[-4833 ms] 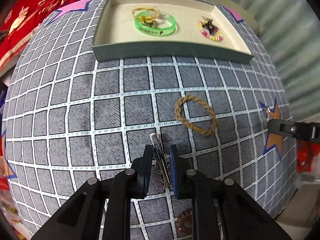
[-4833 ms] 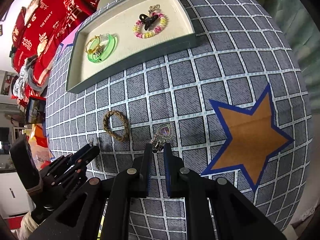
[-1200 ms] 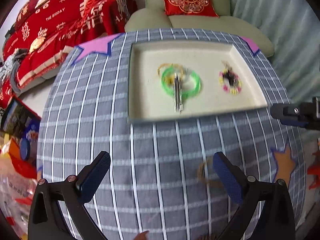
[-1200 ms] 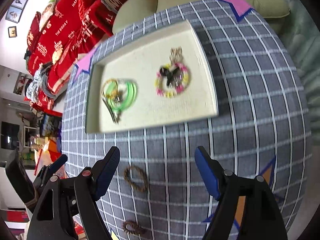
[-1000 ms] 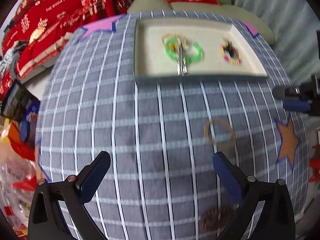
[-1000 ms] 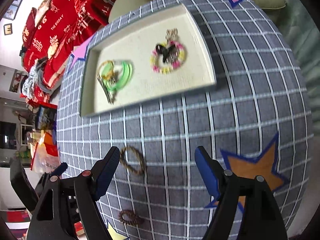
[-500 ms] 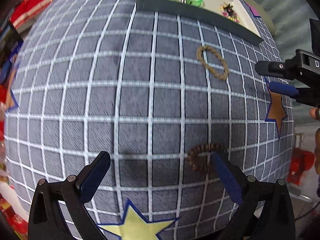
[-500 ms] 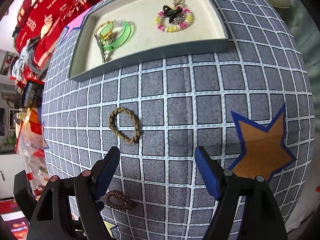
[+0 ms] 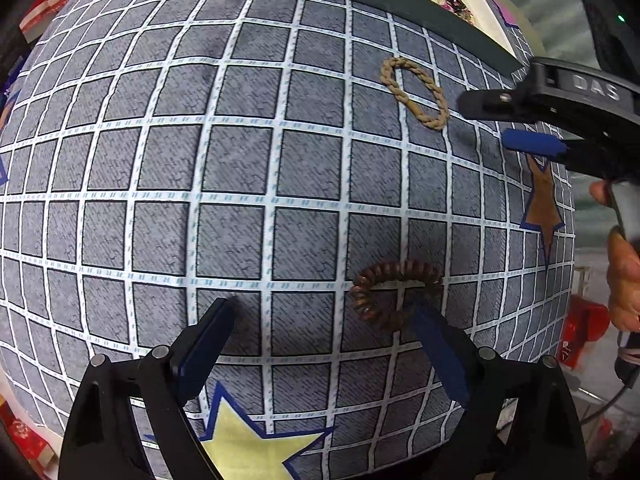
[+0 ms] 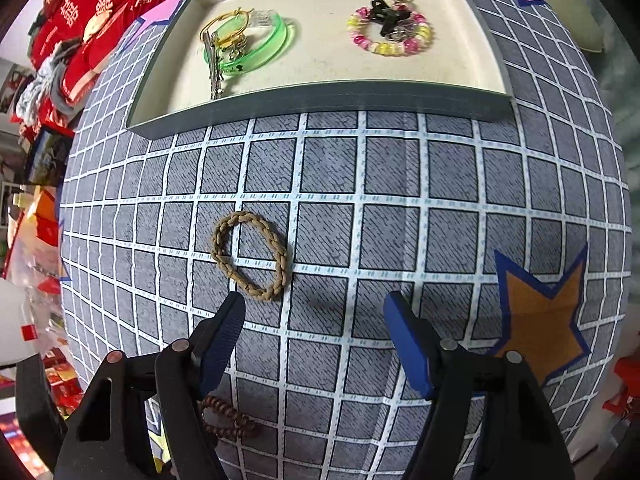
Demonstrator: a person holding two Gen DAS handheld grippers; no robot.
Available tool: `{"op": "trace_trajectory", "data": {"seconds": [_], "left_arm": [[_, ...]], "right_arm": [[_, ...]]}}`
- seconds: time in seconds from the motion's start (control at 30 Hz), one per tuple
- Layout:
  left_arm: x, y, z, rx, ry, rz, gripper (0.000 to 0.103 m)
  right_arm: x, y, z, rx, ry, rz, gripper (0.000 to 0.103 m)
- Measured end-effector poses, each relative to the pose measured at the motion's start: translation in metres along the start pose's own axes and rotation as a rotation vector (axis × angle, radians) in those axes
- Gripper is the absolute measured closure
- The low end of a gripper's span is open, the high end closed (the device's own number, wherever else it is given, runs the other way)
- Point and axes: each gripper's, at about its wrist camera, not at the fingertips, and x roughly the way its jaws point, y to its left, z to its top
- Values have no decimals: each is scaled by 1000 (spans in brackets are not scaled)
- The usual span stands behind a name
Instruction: Organize jewelry
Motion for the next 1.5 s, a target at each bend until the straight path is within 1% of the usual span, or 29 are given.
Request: {"op": "trace_trajectory", "data": {"seconds": [0.03,0.07,0.1,0.13,0.17,0.23,0.27,0.4,0.47,0.5,0.57,0.6,0.63,0.67,0.7,0.73,0.77,0.8,0.83,0.87,0.9,0.97,1.03,1.2,1.23,1.3,1.33,1.37,1.5], "left_arm": [[1,-4,0,1,0,0,6],[1,-6,1,1,1,-3,6],[3,-10,3,0,2,-8,7],[4,-15,4,2,1,-5,13],[6,-22,5,12,-1,2,16],[12,-35,8,23,4,-2,17],[15,-42,8,28,6,-2,21],[22,-64,7,69,14,8,23],[26,-78,5,104,13,36,33],[27,-82,5,117,16,41,35],[31,-94,6,135,17,48,44],[32,-98,6,140,16,52,46],[34,-104,7,141,15,52,52],[36,-108,8,139,15,45,59],[37,-113,9,137,16,42,62],[40,-119,10,134,13,38,70],[40,-120,11,131,14,32,78],[42,-123,12,124,15,21,78],[39,-118,12,121,11,17,78],[38,-120,13,118,1,7,79],[33,-115,14,116,-8,-5,82],[25,-115,15,118,-28,-22,82],[19,-117,17,127,-43,-32,82],[5,-118,26,123,-71,-42,82],[-3,-106,28,120,-74,-46,82],[-10,-105,32,111,-84,-46,82],[-16,-96,33,111,-87,-47,82],[-20,-96,35,111,-93,-47,82],[-40,-88,39,111,-116,-51,82]], "right_arm": [[2,2,1,-6,0,-4,31],[3,4,3,-13,-1,-7,34],[4,6,4,-21,-2,-12,39],[6,9,6,-27,-2,-16,42],[8,12,8,-36,-2,-20,43],[12,16,12,-54,-1,-30,44],[15,19,13,-62,0,-37,45],[21,33,22,-107,-18,-72,46],[23,41,24,-138,-25,-97,46],[27,52,27,-149,-27,-110,46],[30,64,28,-183,-30,-146,47],[31,70,27,-197,-32,-162,50],[32,74,27,-211,-36,-180,54],[33,77,26,-217,-39,-188,56],[33,80,25,-221,-41,-190,61],[33,82,26,-222,-42,-189,69],[33,82,26,-225,-43,-188,74],[32,82,25,-225,-43,-183,90],[31,79,25,-221,-40,-178,97],[29,74,23,-212,-41,-167,97],[28,71,22,-195,-39,-153,97],[25,54,19,-164,-37,-116,97],[20,47,15,-144,-41,-91,97],[3,25,-1,-102,-51,-45,97],[-1,19,-4,-89,-53,-33,97],[-9,10,-10,-67,-55,-17,97],[-12,6,-13,-58,-57,-11,97],[-16,1,-18,-47,-59,-2,97],[-29,-8,-30,-16,-70,21,97]]}}
